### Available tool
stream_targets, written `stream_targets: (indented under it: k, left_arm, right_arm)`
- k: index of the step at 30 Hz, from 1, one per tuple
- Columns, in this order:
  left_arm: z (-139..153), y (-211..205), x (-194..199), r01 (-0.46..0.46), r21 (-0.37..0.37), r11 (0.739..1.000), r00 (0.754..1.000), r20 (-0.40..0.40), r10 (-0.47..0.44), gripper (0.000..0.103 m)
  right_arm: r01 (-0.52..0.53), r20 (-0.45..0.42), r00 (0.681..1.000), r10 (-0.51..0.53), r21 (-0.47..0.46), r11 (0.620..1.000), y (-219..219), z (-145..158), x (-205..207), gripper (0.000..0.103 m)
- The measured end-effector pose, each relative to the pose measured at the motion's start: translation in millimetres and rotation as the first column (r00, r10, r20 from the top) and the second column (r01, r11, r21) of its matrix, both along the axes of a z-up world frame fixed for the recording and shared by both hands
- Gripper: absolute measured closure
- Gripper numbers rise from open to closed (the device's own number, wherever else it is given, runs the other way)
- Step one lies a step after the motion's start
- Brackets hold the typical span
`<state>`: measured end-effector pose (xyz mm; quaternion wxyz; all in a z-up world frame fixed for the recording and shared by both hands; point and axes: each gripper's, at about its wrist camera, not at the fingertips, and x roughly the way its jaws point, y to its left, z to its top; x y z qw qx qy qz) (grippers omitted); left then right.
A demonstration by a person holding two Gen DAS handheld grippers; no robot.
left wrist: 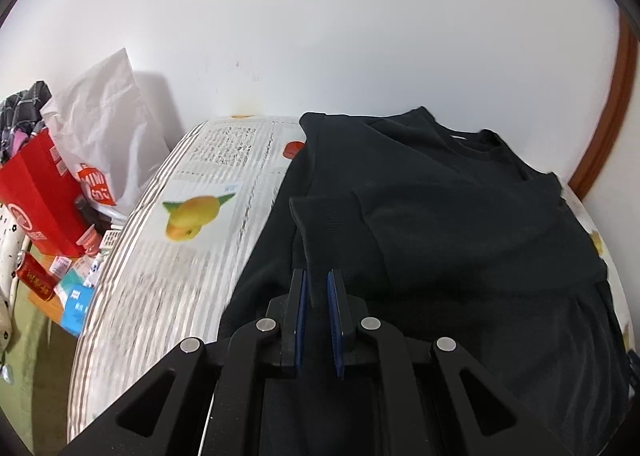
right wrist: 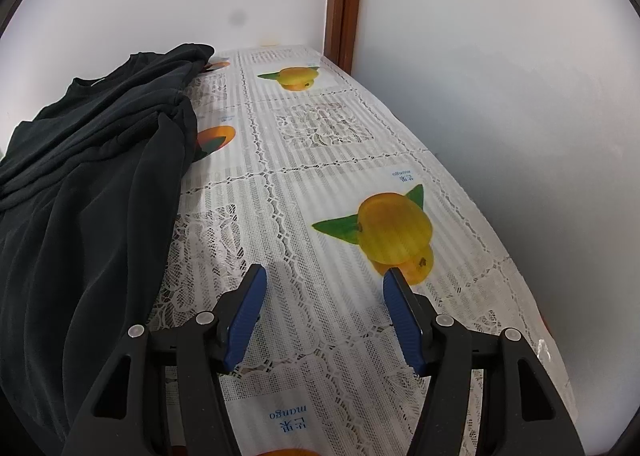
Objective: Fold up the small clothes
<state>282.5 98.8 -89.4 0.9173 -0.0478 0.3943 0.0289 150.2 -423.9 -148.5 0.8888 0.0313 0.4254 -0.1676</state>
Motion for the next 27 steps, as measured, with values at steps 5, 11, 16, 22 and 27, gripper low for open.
stream_targets:
  k: [5,11,16,22,27]
  left_arm:
    - [5.3,-3.2,-41.9,0.004,0.043,0.999,1.000,0.017,-0.005,0.092]
    - [0.6,10.3,-95.0,0.026,-0.025,0.999,1.000,-0.010,-0.026,0.092]
    - [-12.2,29.4,-131.8,0.008,-0.079,0.997,1.000,-0.028,-0.010,0.077]
    - [-32.3,33.5,-163.0,0.006,-0.092,0.996,0.998,-0.059,-0.011,0.056]
    - [-53.6,27.9,-170.3,0.021,-0.118,0.993,0.993,-0.109,-0.034,0.056]
  right_arm:
    - [0.008,0.009,1.000,-0.007,-0.061,0.998,11.5,6.7,-12.3,0.043]
    - [0.005,0.095,0.996,-0.002,-0.030,1.000,29.8,37.9,-41.8,0.042]
    - [-0.111,0.066,0.992,0.107,0.060,0.992,52.4,41.2,-56.0,0.033]
    - [-0.163,0.058,0.986,0.158,0.105,0.981,78.6,28.1,-65.0,0.032]
    - [-0.180,0.025,0.984,0.178,0.148,0.973,91.2,11.4,-61.5,0.032]
